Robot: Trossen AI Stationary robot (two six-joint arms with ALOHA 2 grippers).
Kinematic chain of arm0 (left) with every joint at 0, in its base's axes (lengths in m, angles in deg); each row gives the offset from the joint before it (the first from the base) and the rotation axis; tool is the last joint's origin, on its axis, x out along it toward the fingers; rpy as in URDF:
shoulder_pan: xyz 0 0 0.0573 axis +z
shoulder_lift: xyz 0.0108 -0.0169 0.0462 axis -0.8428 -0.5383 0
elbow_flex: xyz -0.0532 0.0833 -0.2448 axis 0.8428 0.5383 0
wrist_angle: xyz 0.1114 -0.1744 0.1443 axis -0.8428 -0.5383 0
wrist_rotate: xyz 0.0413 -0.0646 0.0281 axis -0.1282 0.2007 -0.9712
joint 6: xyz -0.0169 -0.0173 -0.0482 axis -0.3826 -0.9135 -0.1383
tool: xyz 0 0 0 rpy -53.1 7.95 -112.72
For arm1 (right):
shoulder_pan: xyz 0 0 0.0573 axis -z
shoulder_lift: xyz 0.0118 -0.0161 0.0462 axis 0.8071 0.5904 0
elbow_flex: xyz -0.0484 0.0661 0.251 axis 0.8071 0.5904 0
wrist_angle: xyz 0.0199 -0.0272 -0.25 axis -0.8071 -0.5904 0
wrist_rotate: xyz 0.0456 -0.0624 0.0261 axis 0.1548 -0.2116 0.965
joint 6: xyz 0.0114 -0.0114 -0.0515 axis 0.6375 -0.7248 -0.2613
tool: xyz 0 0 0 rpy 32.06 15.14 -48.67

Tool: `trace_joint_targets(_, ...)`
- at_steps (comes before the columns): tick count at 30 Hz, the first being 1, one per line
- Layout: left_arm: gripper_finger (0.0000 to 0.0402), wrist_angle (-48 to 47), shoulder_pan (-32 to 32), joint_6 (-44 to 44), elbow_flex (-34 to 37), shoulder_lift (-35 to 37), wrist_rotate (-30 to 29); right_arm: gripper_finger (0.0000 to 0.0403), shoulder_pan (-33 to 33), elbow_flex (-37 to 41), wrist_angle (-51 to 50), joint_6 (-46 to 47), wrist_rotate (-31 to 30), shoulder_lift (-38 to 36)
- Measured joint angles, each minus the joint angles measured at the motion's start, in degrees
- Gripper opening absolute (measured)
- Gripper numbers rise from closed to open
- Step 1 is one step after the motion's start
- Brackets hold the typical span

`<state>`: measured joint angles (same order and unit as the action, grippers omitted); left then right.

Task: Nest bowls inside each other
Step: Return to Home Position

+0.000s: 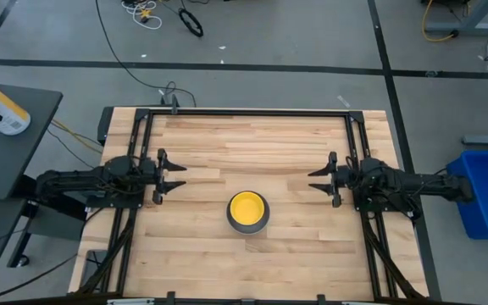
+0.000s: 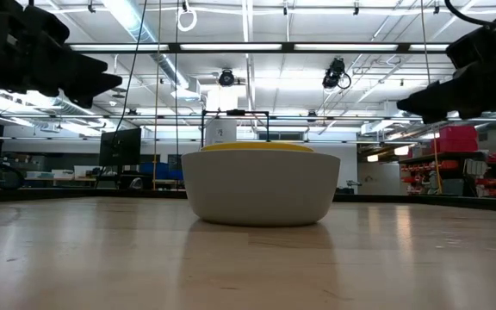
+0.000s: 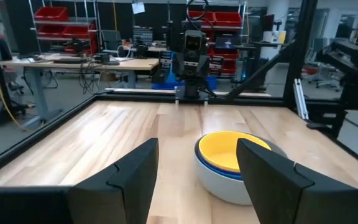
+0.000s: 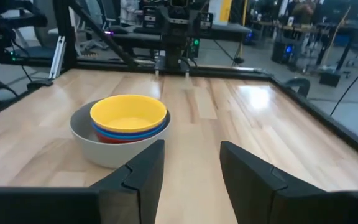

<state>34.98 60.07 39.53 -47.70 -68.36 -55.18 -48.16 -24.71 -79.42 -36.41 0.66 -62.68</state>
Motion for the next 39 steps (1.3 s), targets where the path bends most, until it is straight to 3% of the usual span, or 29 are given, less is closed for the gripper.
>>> trace_joint_targets(7, 0.0224, 0.40, -0.01, 2.18, 0.00, 0.00, -0.18, 0.0163, -0.04, 0.00, 0.07, 6.69, 0.14, 1.25)
trace_joint_targets(15, 0.0224, 0.86, 0.00, 3.18, 0.07, 0.00, -0.28, 0.0167, -0.04, 0.00, 0.09, 6.76, 0.13, 1.26)
trace_joint_targets(22, 0.0224, 0.94, 0.00, -1.32, 0.09, 0.00, -0.36, 0.0163, -0.04, 0.00, 0.09, 6.76, 0.08, 1.26)
trace_joint_targets(39, 0.0224, 1.05, 0.00, 10.09, 0.09, 0.00, -0.38, 0.0163, -0.04, 0.00, 0.11, 6.74, 0.04, 1.26)
